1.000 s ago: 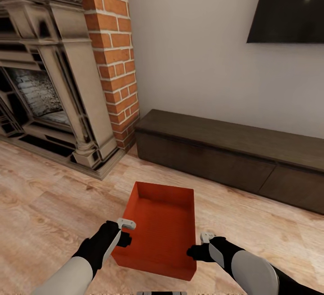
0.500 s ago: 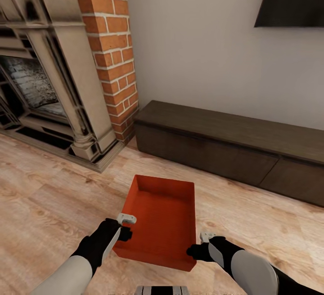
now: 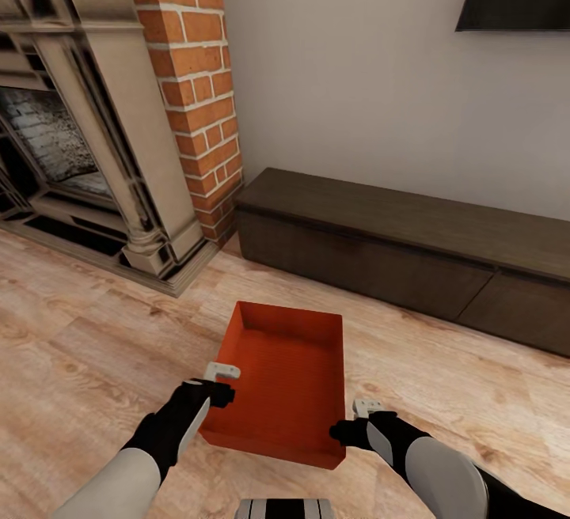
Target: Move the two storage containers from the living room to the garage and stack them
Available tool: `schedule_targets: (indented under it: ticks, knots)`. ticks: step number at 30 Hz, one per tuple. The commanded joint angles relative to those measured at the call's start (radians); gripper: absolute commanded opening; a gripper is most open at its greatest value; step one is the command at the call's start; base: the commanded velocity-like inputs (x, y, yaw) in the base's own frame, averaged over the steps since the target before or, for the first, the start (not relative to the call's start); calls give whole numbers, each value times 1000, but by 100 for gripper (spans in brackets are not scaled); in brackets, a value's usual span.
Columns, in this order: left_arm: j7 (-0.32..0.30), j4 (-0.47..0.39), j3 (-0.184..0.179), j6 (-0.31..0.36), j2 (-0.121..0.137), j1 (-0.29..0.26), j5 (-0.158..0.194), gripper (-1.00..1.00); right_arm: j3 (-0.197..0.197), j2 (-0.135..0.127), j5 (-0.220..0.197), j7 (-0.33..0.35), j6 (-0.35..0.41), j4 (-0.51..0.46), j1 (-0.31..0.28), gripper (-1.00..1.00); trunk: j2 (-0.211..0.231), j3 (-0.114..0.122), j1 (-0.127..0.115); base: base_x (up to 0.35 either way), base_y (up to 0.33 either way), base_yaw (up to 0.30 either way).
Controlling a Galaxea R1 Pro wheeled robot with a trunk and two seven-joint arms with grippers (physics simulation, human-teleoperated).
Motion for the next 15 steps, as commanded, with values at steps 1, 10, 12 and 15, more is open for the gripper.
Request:
schedule_targets:
  ticks: [1,10,12,15]
  knots:
    - [4,-2,-3,5,2,0,-2,100,-7,1,11,5,7,-4,0,100,0,-1,0,0,0,0]
    - [2,-4,1,3,42,0,-1,100,-6,1,11,5,6,-4,0,100,-2,-24,3,0,0,0]
    - [2,-4,0,3,43,0,-1,100,-6,2,11,5,6,-4,0,100,-2,-32,3,0,0,0]
    - [2,-4,-1,2,43,0,-1,100,-6,1,11,5,5,-4,0,100,-3,-43,5,0,0,0]
